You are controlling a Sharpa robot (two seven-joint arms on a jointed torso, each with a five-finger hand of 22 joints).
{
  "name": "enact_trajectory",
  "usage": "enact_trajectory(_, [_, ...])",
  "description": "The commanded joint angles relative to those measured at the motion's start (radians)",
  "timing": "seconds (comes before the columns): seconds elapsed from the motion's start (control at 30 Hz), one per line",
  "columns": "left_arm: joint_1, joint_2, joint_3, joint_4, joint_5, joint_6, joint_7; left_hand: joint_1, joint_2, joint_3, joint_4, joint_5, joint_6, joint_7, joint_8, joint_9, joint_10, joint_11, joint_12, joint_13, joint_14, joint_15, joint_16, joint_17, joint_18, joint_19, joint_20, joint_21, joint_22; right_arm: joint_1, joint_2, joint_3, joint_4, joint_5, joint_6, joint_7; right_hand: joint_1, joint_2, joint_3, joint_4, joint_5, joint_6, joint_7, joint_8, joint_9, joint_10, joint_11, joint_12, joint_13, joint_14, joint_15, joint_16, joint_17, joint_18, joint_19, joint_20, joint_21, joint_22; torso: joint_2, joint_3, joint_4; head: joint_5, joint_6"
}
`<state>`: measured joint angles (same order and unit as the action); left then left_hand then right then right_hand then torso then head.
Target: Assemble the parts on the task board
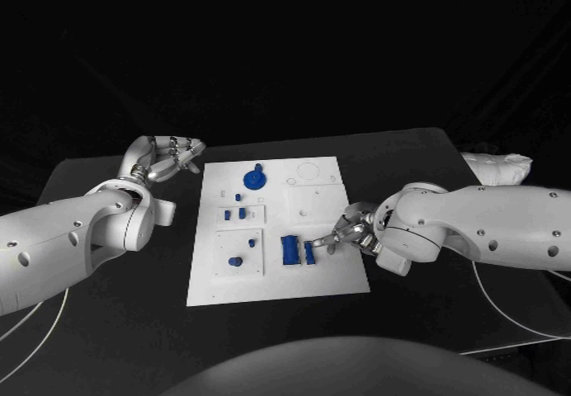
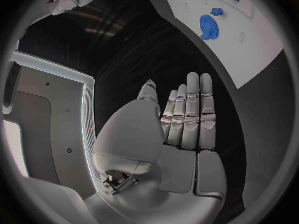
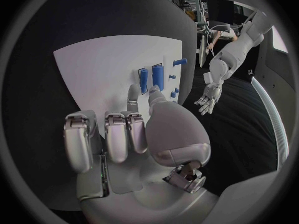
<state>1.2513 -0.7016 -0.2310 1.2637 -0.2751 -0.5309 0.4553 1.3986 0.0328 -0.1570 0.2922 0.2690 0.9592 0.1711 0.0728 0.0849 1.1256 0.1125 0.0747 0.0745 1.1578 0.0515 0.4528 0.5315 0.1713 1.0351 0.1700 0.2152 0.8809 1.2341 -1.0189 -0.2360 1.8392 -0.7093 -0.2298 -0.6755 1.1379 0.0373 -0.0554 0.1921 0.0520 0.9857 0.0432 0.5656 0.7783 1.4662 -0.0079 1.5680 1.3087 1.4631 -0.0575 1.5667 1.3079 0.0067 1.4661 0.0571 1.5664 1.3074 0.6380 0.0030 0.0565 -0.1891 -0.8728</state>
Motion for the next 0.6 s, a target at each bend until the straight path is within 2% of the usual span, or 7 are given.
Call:
enact_trajectory(0.03, [0.0, 0.003, 0.001, 0.001, -0.005, 0.016, 0.006, -0.001, 0.008, -0.005, 0.0, 0.003, 0.0, -0.003, 0.004, 0.001, -0.005, 0.002, 0.002, 0.002, 0.0, 0.006, -0.007, -0.001, 0.012, 0.006, 0.002, -0.007, -0.001, -0.001, 0.002, 0.0, -0.001, -0.101, 0.157, -0.043, 0.003, 0.013, -0.012, 0.004, -0.005, -0.007, 0.0, 0.01, 0.014, 0.105, -0.005, 0.003, 0.262, 0.108, -0.008, 0.004, 0.263, -0.007, 0.105, -0.009, 0.004, 0.263, 0.001, -0.0001, 0.0007, 0.0, 0.0])
enact_trajectory(0.27, [0.0, 0.003, 0.001, -0.001, -0.005, 0.016, 0.004, 0.0, 0.009, -0.006, 0.0, 0.003, 0.0, -0.003, 0.004, 0.001, -0.005, 0.002, 0.002, 0.002, 0.001, 0.006, -0.007, -0.002, 0.012, 0.007, 0.001, -0.007, -0.002, -0.006, 0.019, 0.0, -0.012, -0.131, 0.225, -0.06, 0.012, 0.022, -0.026, 0.014, -0.005, -0.007, -0.004, 0.024, 0.035, 0.105, -0.01, 0.003, 0.262, 0.108, -0.01, 0.004, 0.263, -0.007, 0.105, -0.011, 0.004, 0.263, 0.0, 0.0004, -0.0006, -0.002, 0.0])
enact_trajectory(0.6, [0.0, 0.003, 0.001, -0.004, -0.005, 0.014, 0.003, 0.0, 0.009, -0.006, 0.0, 0.003, 0.0, -0.003, 0.004, 0.001, -0.005, 0.002, 0.002, 0.002, 0.001, 0.006, -0.007, -0.002, 0.012, 0.007, 0.001, -0.007, -0.002, -0.012, 0.049, 0.0, -0.031, -0.137, 0.25, -0.065, 0.021, 0.029, -0.032, 0.018, -0.005, -0.011, -0.005, 0.027, 0.045, 0.105, -0.011, 0.003, 0.262, 0.108, -0.011, 0.004, 0.263, -0.007, 0.105, -0.012, 0.004, 0.263, 0.0, -0.0005, 0.0015, -0.003, 0.0])
